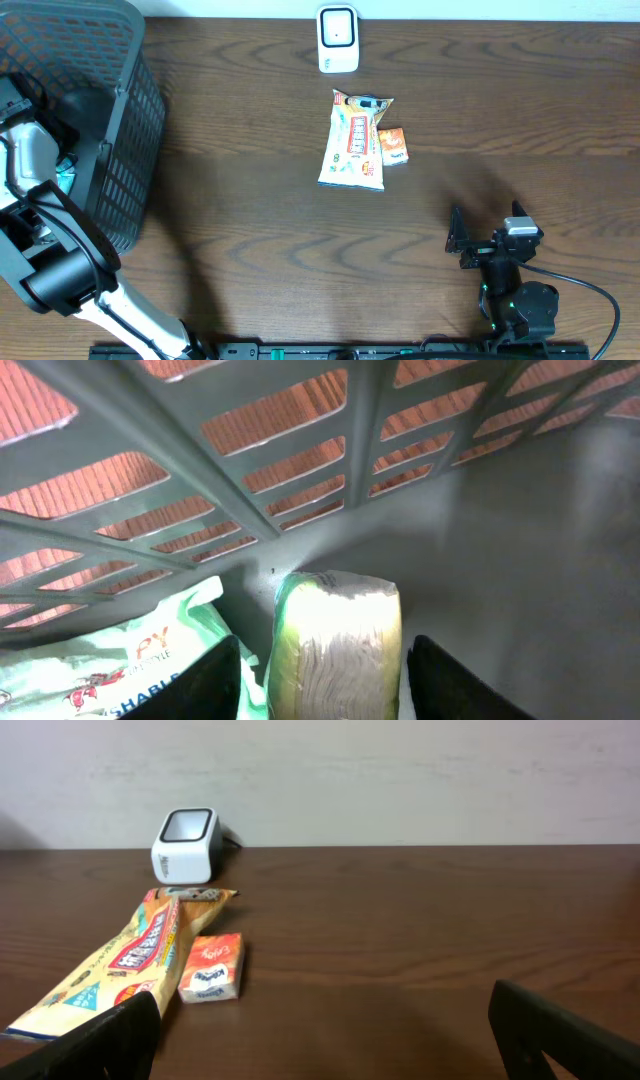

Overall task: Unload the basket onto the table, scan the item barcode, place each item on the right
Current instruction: 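Move the left gripper back into the basket toward the green wipes pack, then grasp the small light-green Kleenex tissue pack with the left gripper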

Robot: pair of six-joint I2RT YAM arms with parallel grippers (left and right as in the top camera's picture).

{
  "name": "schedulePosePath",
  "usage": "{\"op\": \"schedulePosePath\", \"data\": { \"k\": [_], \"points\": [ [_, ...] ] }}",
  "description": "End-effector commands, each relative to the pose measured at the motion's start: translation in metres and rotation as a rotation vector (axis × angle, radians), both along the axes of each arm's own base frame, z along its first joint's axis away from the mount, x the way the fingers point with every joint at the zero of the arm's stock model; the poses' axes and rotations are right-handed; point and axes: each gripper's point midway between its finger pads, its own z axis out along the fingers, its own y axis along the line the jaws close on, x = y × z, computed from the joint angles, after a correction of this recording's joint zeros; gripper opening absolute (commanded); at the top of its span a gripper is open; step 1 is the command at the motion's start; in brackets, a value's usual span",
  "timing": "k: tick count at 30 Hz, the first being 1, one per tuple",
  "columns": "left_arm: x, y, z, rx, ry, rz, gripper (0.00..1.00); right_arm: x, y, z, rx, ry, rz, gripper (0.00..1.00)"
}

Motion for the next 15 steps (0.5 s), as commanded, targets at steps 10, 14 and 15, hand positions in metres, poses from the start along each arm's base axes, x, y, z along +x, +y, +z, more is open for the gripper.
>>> {"op": "schedulePosePath", "data": {
  "k": [10,14,15],
  "points": [
    [0.000,0.001,0.058,0.085,-0.077,-0.027,0.07,0.000,-0.003,-0.002,-0.002,0.005,-0.014,0.99],
    [-0.005,-0.003,0.122,0.151,-0.203,-0.011,0.07,0.000,-0.003,-0.002,-0.002,0.005,-0.014,0.99],
    [-0.007,-0.007,0.140,0.163,-0.246,-0.016,0.08,0.000,-0.003,-0.002,-0.002,0.005,-0.014,0.99]
  ]
}}
